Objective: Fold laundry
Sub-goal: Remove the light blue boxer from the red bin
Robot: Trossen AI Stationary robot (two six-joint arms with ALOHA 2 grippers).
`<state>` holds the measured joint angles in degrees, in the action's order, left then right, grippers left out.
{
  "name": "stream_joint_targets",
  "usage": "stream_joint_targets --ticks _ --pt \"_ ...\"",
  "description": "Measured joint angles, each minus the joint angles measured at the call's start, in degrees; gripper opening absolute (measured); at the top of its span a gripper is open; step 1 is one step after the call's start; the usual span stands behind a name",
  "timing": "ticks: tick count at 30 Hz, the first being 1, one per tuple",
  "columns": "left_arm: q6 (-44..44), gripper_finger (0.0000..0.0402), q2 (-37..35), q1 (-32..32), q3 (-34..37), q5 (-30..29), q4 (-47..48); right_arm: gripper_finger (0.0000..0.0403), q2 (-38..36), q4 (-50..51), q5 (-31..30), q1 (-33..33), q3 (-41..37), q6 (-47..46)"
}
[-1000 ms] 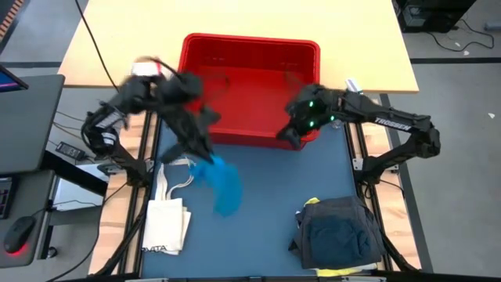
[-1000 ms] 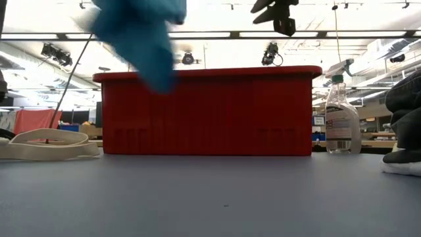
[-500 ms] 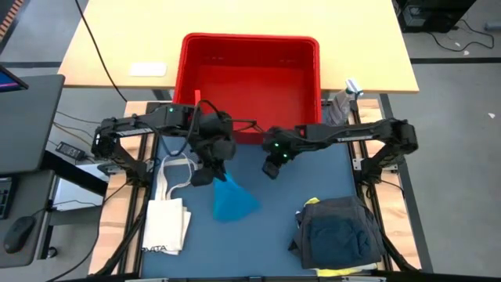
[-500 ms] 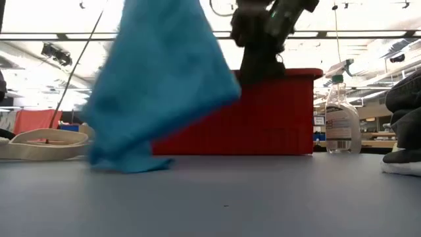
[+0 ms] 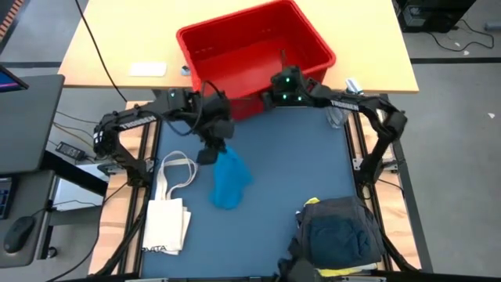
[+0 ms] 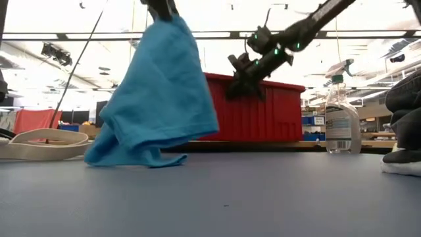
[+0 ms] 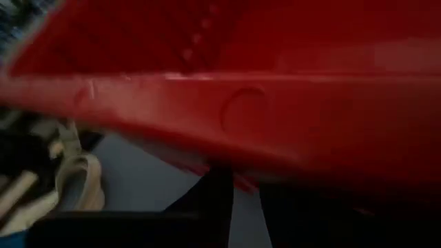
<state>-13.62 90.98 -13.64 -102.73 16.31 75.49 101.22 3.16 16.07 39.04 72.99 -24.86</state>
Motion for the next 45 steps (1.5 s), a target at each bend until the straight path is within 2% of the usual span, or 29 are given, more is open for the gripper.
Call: stream_joint_targets --ticks 4,7,11,13,17,21,29,33,35,38,41,43,45 --pt "-1.4 0.0023 0.0 -6.1 0.0 -2.6 -0.1 0.0078 5.6 -9.2 9.2 1.0 0.4 -3.7" --pt "0.2 0.0023 0.0 -10.6 0.0 -8.0 -0.4 0.0078 9.5 -12.2 14.2 -1.0 0.1 -5.7" --pt "4.0 0.0024 0.0 -16.9 0.0 -21.4 -1.3 0.0074 10.7 -12.1 10.9 -3.1 -0.1 -7.2" --pt "3.6 0.0023 0.4 -20.7 0.0 -24.5 -3.1 0.0072 9.4 -13.3 9.9 -4.1 0.3 -7.2" --pt "1.0 0.0018 2.4 -28.5 0.0 -24.1 -8.4 0.0069 7.0 -11.5 7.2 -5.9 -0.1 -7.6" --pt "0.1 0.0016 6.1 -35.3 0.0 -23.7 -14.3 0.0067 1.3 -11.6 6.4 -6.4 0.3 -7.5" --pt "-2.5 0.0015 11.2 -44.0 -0.1 -25.5 -21.6 0.0065 -11.1 2.4 0.7 -7.3 0.2 -2.0" --pt "-2.2 0.0014 9.7 -44.5 -1.5 -25.9 -19.6 0.0065 -16.6 11.3 -1.5 -8.4 0.1 -0.3" --pt "-1.5 0.0014 7.3 -42.9 -3.9 -25.4 -17.6 0.0065 -19.5 14.2 -1.5 -9.1 0.1 -0.1" --pt "-1.4 0.0014 3.7 -38.9 -8.2 -16.4 -13.3 0.0065 -22.2 18.6 -1.0 -10.4 0.1 -0.3" --pt "0.2 0.0014 1.3 -32.1 -10.5 -6.6 -9.6 0.0066 -24.1 21.9 -1.4 -12.4 0.1 -0.4" --pt "1.0 0.0014 -0.6 -26.6 -10.3 -2.8 -7.8 0.0072 -25.5 22.7 -1.4 -14.1 0.1 -0.4" --pt "1.0 0.0014 -1.8 -20.4 -9.4 -1.3 -5.8 0.008 -26.4 24.7 -1.4 -16.1 0.1 -0.5"
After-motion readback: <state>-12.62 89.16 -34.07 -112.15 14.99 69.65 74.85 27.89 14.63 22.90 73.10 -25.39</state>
